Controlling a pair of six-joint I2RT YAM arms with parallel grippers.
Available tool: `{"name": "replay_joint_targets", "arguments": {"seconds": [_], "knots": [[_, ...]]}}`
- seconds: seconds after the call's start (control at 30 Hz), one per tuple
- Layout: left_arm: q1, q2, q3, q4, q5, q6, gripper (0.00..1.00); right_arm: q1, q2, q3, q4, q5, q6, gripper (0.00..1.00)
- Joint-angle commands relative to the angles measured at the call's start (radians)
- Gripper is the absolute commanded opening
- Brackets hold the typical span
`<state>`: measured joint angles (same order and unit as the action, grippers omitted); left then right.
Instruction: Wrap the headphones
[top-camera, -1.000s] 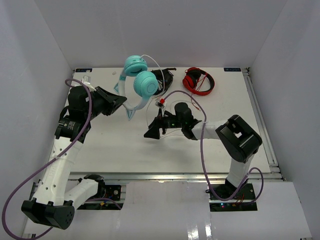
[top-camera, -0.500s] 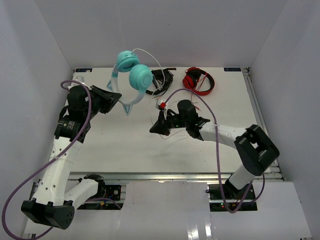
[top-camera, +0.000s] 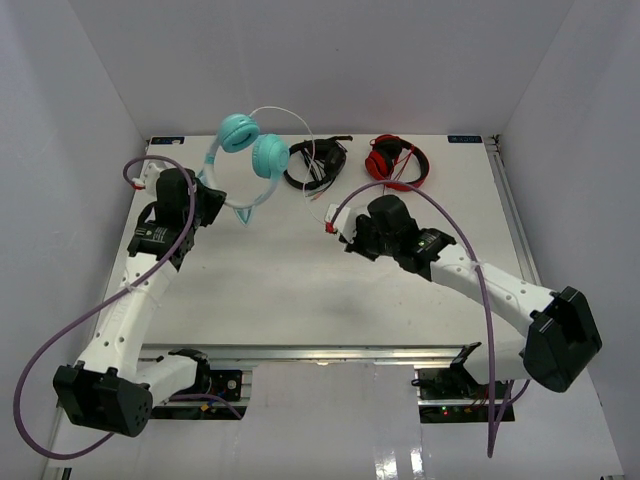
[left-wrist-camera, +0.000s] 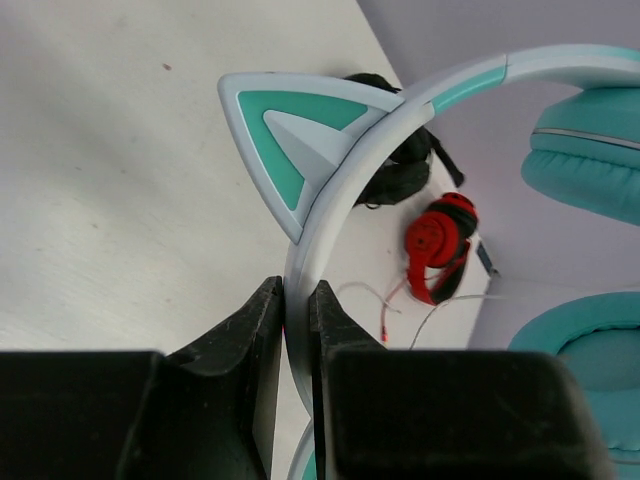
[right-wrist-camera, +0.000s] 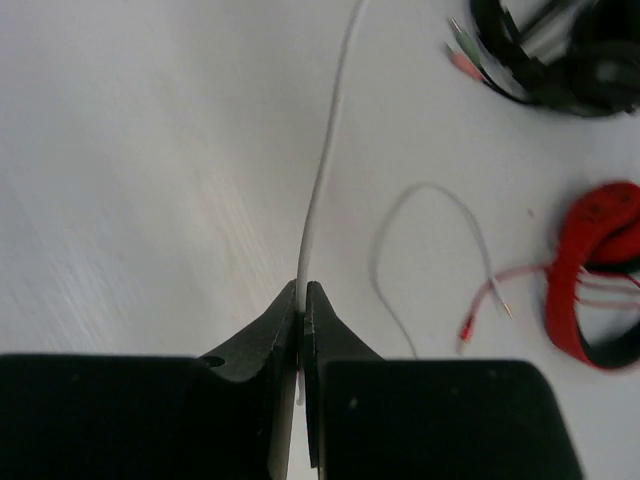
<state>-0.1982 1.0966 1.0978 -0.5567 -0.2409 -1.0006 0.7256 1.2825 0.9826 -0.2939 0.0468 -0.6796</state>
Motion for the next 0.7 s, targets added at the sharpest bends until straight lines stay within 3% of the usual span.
{"name": "replay_joint_targets", "arguments": {"seconds": [0.0,0.13,0.23,0.33,0.67], "knots": [[0.001,-0.032,-0.029,0.089,-0.093,0.242,0.0,-0.113,-0.118,0.083,-0.064,0.315,-0.234,0.08],[-0.001,-0.033,-0.098,0.119,-0.024,0.423,0.0,-0.214,-0.135,0.217,-0.083,0.251,-0.268,0.08],[-0.017,-0.01,-0.127,0.137,0.049,0.531,0.0,-0.224,-0.118,0.359,-0.237,0.095,-0.262,0.08],[-0.052,0.029,-0.145,0.164,0.163,0.622,0.0,-0.218,-0.078,0.469,-0.352,-0.219,-0.252,0.08],[-0.18,0.137,-0.139,0.295,0.434,0.75,0.0,-0.168,-0.005,0.67,-0.565,-0.706,-0.348,0.08]]}}
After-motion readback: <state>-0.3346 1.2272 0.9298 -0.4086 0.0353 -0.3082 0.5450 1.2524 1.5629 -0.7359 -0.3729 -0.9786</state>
